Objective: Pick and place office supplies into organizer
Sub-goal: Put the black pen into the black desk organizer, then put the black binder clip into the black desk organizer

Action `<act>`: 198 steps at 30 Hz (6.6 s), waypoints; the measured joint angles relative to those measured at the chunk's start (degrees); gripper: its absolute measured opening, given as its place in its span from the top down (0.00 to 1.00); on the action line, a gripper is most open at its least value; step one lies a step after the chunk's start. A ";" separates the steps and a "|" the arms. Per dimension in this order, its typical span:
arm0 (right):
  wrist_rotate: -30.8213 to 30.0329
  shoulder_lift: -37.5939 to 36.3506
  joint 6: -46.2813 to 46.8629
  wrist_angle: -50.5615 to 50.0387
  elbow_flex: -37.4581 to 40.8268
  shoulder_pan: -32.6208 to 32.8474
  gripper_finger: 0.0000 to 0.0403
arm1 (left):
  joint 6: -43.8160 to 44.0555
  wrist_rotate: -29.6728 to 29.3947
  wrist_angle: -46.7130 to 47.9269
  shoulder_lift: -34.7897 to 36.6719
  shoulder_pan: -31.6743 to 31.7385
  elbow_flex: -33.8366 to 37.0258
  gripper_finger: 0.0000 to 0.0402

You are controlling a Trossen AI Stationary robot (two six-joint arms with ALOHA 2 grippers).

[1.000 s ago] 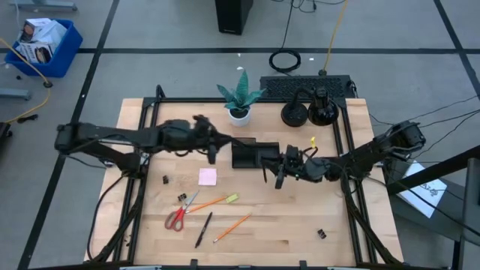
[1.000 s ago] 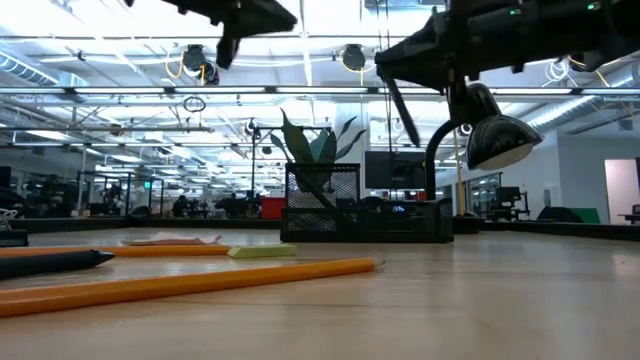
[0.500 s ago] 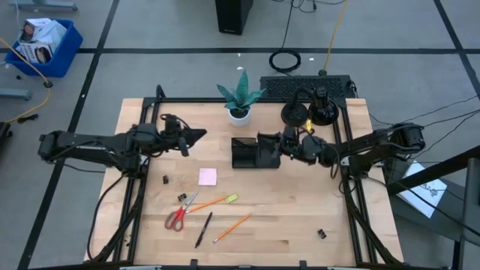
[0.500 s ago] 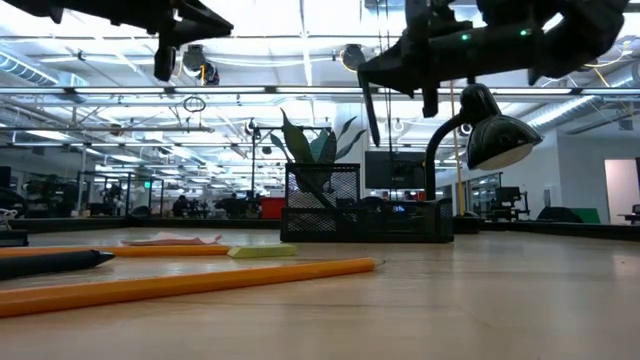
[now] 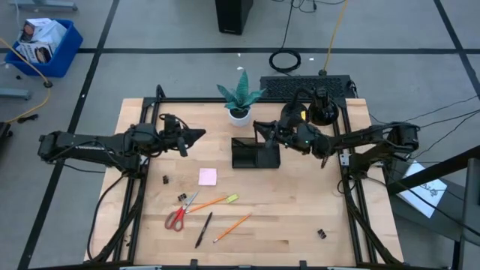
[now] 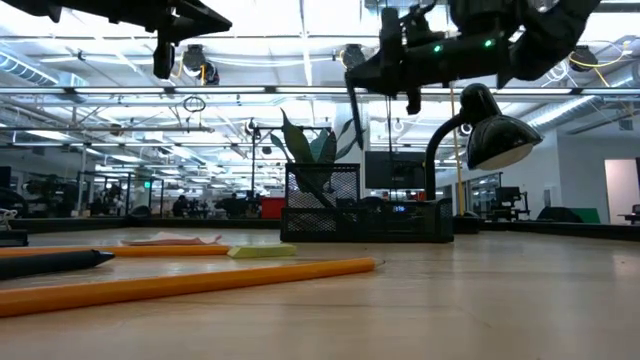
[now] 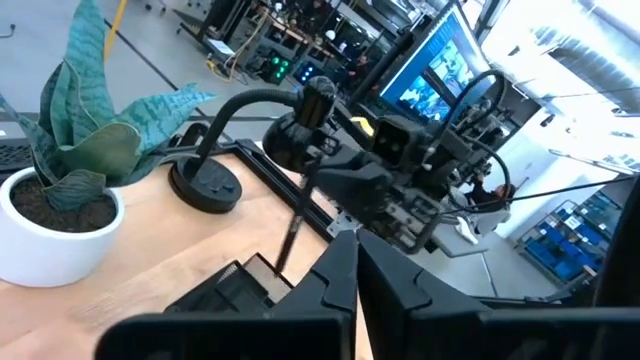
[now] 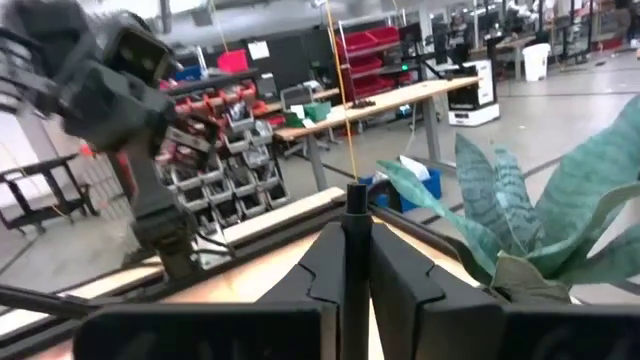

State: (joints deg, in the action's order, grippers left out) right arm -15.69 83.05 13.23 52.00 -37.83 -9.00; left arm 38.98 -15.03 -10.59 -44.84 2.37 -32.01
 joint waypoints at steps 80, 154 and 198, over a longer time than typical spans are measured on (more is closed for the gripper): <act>24.04 -8.83 82.96 -59.46 -4.97 56.86 0.64 | -7.20 2.04 6.64 -1.03 -0.20 -0.02 0.91; 41.90 3.67 86.52 -71.41 -4.92 49.60 0.88 | -7.41 4.48 10.03 -1.01 -0.79 -0.02 0.91; 48.81 3.77 83.39 -70.34 -4.92 52.88 0.67 | -8.46 3.92 10.43 -1.01 -0.79 -0.02 0.91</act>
State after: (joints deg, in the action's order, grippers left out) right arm 33.12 86.82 96.63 -18.34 -42.74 43.88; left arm 30.53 -11.11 -0.16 -45.84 1.58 -32.03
